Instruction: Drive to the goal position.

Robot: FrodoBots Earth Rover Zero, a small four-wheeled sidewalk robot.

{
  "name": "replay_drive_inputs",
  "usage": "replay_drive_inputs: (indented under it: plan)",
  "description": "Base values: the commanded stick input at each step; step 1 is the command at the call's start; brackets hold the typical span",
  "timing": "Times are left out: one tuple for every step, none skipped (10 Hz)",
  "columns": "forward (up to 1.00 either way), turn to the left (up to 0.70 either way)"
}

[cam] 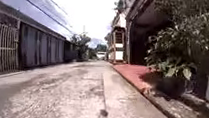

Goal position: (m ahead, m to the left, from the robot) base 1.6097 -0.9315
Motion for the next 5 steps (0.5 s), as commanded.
replay_drive_inputs:
  plan:
    - [0.70,0.00]
    - [0.70,0.00]
    - [0.70,0.00]
    - [0.70,0.00]
    - [0.70,0.00]
